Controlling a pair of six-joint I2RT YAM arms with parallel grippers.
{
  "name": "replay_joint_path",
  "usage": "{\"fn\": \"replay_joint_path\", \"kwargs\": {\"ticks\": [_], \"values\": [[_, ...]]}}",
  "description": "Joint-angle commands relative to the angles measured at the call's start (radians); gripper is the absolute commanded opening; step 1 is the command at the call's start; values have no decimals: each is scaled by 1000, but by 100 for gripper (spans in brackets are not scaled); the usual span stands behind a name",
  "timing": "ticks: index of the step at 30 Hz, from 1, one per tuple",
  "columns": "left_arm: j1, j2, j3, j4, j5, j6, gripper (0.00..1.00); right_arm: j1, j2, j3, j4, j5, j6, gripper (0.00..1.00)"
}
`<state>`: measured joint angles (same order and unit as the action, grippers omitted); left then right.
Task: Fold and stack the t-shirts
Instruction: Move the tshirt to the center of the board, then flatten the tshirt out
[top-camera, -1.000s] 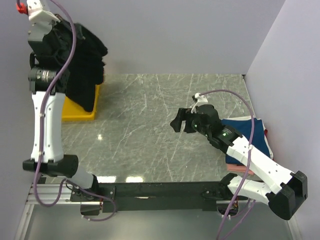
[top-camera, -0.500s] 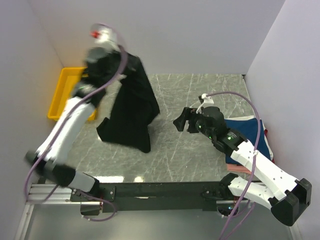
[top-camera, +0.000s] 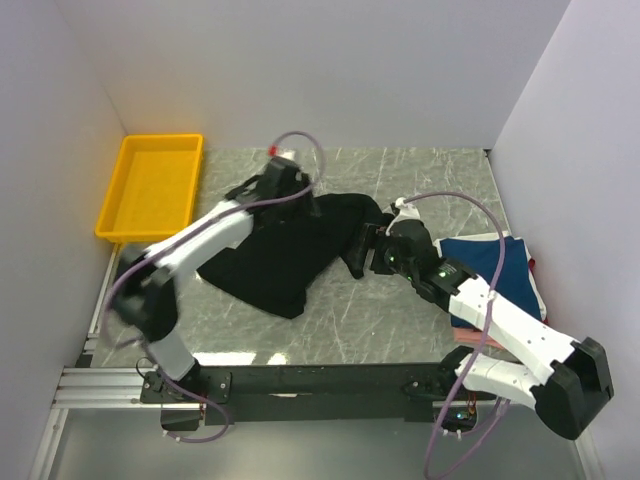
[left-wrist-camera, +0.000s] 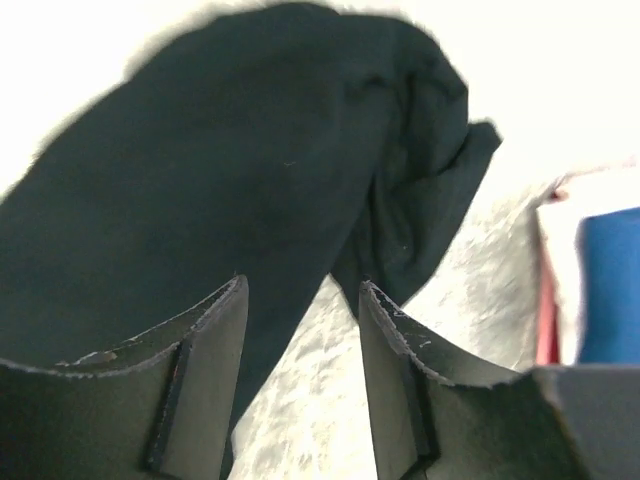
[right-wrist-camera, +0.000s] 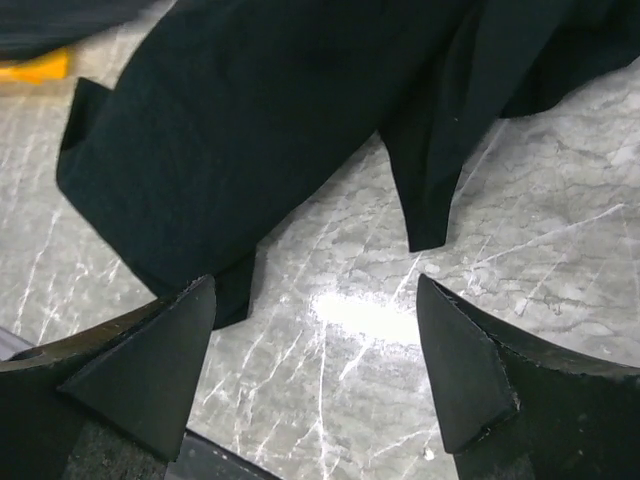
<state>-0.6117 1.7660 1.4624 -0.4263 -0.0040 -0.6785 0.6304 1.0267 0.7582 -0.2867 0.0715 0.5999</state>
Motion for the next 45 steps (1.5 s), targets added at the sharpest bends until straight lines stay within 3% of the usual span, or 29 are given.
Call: {"fn": "replay_joint_path", "kwargs": {"ticks": [1, 3, 8, 14, 22, 24, 32, 37, 39, 42, 45], "values": [[15, -285, -173, 41, -204, -101, 53, -8, 47, -16, 64, 42, 26, 86], [15, -413, -261, 32, -264, -137, 51, -18, 82, -23, 81, 66, 32, 86], [1, -633, -534, 6, -242, -181, 45, -72, 188, -25, 141, 36, 38, 81], [-71, -757, -767, 34, -173, -248, 42, -109, 348, -7, 216, 7, 44, 73], [-264, -720, -884, 69, -201, -386, 48, -110, 527, 43, 285, -4, 77, 66], [-286, -702, -899, 84, -214, -409, 55, -110, 539, 56, 284, -4, 78, 65], [-315, -583, -898, 182, -246, -398, 61, -112, 581, 99, 285, 11, 80, 57], [-322, -472, -858, 225, -243, -375, 59, -113, 593, 116, 285, -10, 80, 34], [-329, -439, -834, 206, -260, -374, 57, -115, 582, 121, 281, -10, 80, 21], [-330, -398, -810, 189, -298, -368, 46, -127, 560, 122, 267, -15, 77, 8], [-330, -378, -769, 129, -335, -362, 20, -149, 521, 133, 233, -36, 71, 0]]}}
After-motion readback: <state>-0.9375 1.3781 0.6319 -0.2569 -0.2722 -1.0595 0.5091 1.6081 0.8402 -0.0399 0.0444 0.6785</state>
